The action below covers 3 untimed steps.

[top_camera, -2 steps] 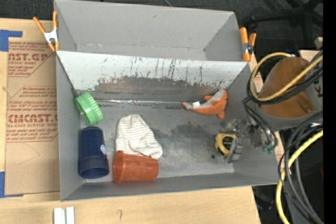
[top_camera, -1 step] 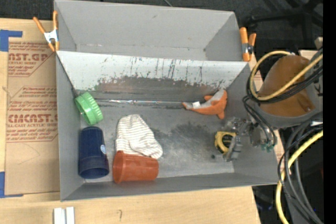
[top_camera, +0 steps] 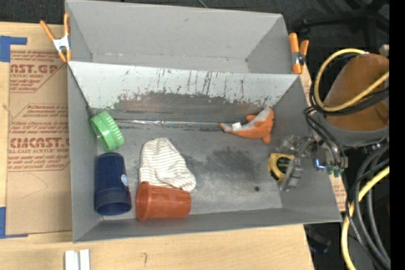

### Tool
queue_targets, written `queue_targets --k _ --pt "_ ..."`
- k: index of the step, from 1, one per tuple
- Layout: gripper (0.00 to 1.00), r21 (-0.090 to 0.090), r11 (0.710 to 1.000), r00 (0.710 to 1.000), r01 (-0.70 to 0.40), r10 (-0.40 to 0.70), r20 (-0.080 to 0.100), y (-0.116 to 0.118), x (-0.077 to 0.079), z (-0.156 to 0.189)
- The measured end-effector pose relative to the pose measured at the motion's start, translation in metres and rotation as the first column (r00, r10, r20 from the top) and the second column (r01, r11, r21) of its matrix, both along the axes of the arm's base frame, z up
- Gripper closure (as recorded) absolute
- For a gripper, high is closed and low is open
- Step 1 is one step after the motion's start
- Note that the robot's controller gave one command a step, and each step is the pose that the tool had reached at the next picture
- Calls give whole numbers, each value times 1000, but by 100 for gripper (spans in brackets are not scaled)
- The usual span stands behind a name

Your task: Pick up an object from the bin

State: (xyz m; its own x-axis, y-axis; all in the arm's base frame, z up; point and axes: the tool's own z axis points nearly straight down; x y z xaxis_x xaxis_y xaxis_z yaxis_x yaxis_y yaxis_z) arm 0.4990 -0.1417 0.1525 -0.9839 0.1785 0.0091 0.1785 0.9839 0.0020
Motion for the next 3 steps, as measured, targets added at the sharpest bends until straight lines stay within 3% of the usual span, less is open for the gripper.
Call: queue_targets --k 1,2,3 --pt "100 -7 1000 1000 -12 13 19 9 10 -20" --pt "100 0 1000 1000 -8 8 -4 17 0 -33" --pt "100 -5 999 999 -47 47 10 -8 0 109"
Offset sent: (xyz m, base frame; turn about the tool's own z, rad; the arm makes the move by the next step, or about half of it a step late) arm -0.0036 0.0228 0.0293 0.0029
